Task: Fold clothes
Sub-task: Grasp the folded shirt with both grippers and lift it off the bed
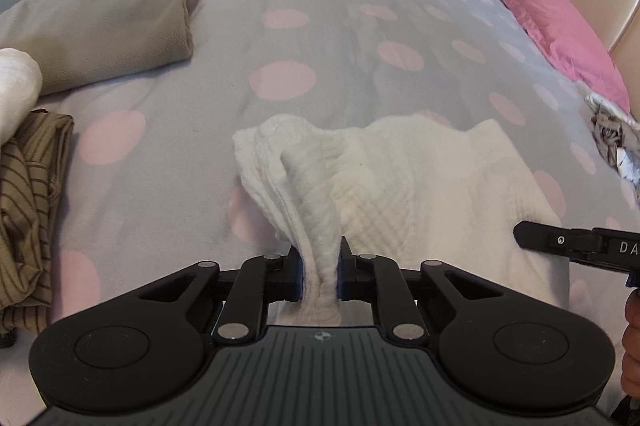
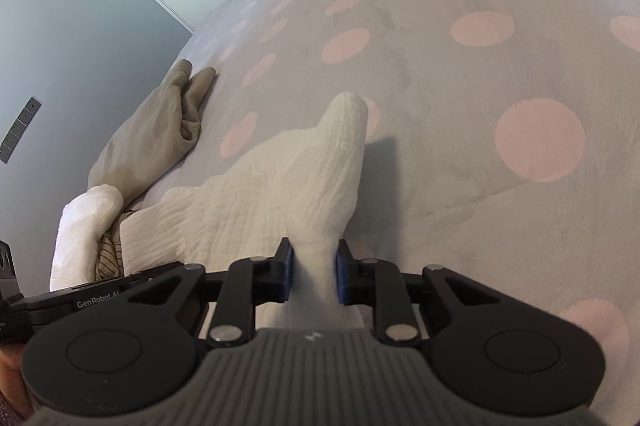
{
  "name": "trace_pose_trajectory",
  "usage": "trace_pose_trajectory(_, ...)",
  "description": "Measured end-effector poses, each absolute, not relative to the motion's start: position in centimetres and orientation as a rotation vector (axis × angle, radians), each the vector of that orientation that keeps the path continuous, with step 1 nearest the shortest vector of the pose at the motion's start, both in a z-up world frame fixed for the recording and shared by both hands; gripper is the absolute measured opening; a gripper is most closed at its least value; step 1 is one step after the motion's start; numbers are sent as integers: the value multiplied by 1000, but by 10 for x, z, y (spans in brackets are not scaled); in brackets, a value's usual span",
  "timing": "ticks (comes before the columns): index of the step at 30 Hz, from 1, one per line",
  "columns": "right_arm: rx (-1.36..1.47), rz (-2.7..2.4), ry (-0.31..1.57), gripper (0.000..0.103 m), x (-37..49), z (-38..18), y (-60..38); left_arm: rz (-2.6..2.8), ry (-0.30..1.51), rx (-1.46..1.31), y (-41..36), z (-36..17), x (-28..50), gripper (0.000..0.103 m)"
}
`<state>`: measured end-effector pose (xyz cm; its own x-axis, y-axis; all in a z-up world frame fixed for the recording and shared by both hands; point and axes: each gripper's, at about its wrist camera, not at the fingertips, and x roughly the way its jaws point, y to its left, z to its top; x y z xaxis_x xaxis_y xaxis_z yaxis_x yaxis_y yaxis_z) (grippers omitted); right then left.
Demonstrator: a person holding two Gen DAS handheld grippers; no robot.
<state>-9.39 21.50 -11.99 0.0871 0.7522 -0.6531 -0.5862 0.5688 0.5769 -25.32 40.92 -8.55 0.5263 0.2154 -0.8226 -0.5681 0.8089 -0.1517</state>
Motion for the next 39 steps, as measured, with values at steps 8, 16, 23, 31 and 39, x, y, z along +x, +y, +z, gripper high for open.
trace_pose_trajectory(8,206,1046,1017,23,-110,-86,201,487,779,-391,395,-43,-278,12)
trace_pose_trajectory(16,190,1093,934,23,-128,-49,196,515,686,-378,385,-15,-305,12)
trace_pose_trajectory(23,170,1192,873,23,-142,-14,219,589,572,-355,383,10,-341,11)
trace_pose_trajectory(31,61,1382,766,22,-176,38,291,746,448,-346,390,34,-397,11)
trace_pose_trajectory(39,-158,1628,651,22,-212,96,393,865,368,-358,419,52,-440,11)
